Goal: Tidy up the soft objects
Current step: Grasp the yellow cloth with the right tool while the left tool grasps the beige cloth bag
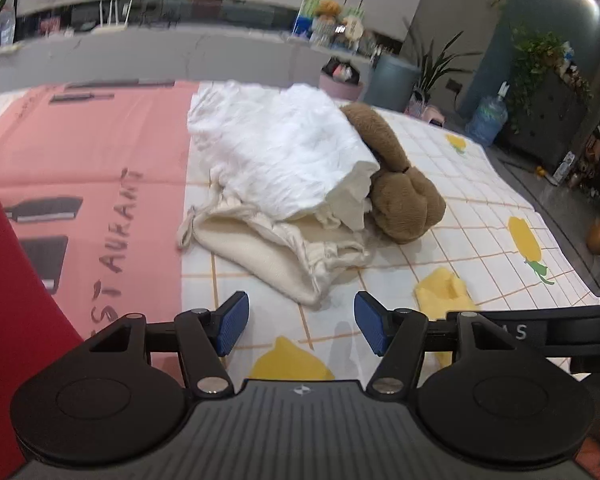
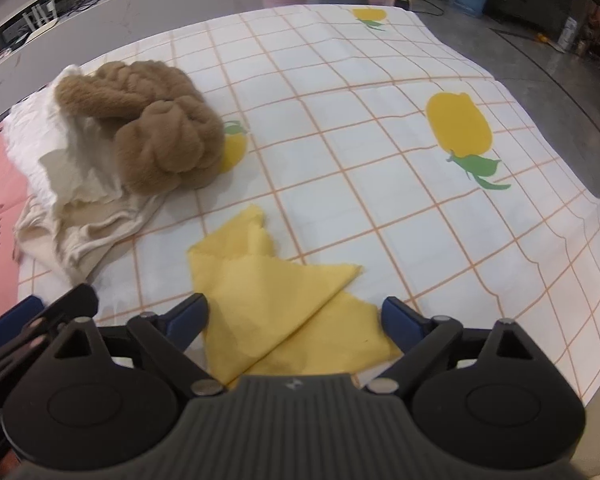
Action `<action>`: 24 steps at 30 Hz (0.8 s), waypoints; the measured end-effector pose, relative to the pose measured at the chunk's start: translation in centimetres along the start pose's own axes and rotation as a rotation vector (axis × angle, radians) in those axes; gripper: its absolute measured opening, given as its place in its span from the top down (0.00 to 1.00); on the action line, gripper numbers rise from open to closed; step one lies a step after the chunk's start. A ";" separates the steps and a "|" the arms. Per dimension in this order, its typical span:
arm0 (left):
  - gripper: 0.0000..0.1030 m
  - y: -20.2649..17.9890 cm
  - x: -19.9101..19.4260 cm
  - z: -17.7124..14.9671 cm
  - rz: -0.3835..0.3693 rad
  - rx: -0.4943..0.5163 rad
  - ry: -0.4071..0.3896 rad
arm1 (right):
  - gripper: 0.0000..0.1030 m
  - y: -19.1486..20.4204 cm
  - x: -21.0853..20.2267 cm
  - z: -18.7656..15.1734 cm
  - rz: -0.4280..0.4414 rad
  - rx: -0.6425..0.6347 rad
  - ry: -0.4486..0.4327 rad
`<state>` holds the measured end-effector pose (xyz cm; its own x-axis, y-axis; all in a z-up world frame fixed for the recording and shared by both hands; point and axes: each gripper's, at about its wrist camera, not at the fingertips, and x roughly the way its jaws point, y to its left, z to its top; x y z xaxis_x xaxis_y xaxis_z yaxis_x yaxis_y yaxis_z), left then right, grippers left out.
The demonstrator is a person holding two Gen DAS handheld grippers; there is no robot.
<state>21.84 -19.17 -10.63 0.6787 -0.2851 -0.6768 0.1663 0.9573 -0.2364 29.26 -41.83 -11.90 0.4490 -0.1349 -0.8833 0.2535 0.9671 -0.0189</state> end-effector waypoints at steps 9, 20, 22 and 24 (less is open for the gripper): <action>0.27 0.0 0.7 0.0 -0.040 0.026 -0.051 | 0.39 0.4 -0.9 -0.2 0.046 -0.063 -0.017; 0.25 -0.9 1.6 -0.1 -0.067 0.056 -0.133 | 0.74 0.4 -1.5 -0.4 0.078 -0.106 -0.030; 0.26 -1.0 1.6 -0.2 -0.087 0.050 -0.152 | 0.73 0.3 -1.5 -0.4 0.081 -0.109 -0.034; 0.34 -1.0 2.0 -0.3 -0.129 0.059 -0.150 | 0.72 0.3 -1.4 -0.4 0.082 -0.114 -0.037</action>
<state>22.80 -20.73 -11.92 0.7469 -0.3998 -0.5313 0.2977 0.9156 -0.2705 28.40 -41.26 -10.82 0.4958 -0.0601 -0.8664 0.1165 0.9932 -0.0022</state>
